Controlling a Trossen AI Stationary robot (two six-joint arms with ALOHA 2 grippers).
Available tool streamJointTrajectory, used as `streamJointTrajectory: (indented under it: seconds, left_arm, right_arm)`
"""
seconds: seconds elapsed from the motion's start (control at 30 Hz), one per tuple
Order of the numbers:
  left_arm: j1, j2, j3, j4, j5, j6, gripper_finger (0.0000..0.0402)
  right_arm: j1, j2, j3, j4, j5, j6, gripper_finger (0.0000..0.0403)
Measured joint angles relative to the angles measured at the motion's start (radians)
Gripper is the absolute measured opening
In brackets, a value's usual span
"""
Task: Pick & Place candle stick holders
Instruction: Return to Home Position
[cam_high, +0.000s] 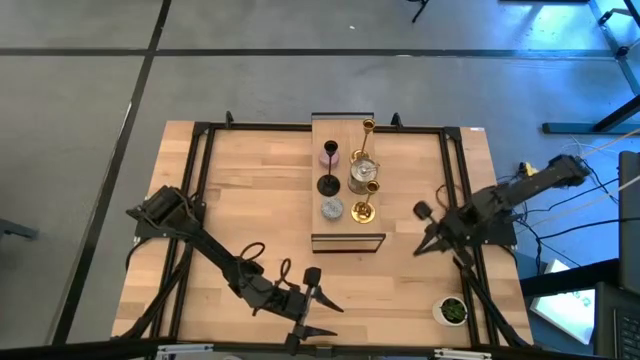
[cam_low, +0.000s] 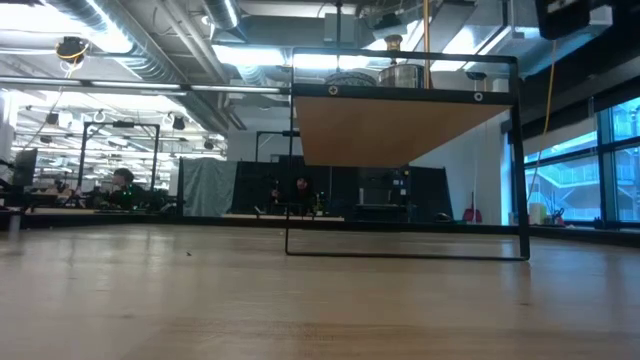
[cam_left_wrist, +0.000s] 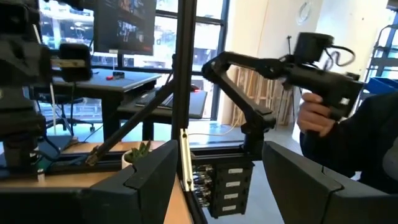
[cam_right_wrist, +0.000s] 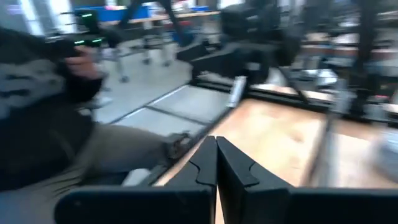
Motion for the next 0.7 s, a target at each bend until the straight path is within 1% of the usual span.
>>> streamJointTrajectory:
  seconds: [0.13, 0.23, 0.4, 0.53, 0.6, 0.63, 0.7]
  left_arm:
    - [-0.005, 0.0, 0.0, -0.005, -0.002, -0.008, 0.0233]
    - [-0.005, 0.0, 0.0, -0.005, -0.014, -0.007, 0.0233]
    - [0.002, 0.0, 0.0, 0.004, -0.086, 0.034, 0.0233]
    - [0.038, -0.028, -0.001, 0.034, -0.158, 0.104, 0.0233]
    - [0.068, -0.057, 0.0, 0.04, -0.157, 0.132, 0.0233]
    - [0.085, -0.073, 0.0, 0.039, -0.14, 0.151, 0.0233]
    - [0.131, -0.105, 0.0, 0.03, -0.059, 0.182, 0.0233]
  right_arm:
    - [-0.011, -0.156, 0.0, -0.133, 0.156, -0.002, 0.0001]
    - [-0.01, -0.23, 0.0, -0.173, 0.221, -0.026, 0.0001]
    - [-0.011, -0.288, 0.0, -0.187, 0.241, -0.117, 0.0001]
    - [-0.043, -0.317, 0.0, -0.198, 0.256, -0.162, 0.0001]
    - [-0.069, -0.333, 0.0, -0.199, 0.259, -0.184, 0.0001]
    - [-0.081, -0.339, 0.0, -0.199, 0.258, -0.194, 0.0001]
    - [-0.104, -0.345, 0.0, -0.203, 0.257, -0.199, 0.0001]
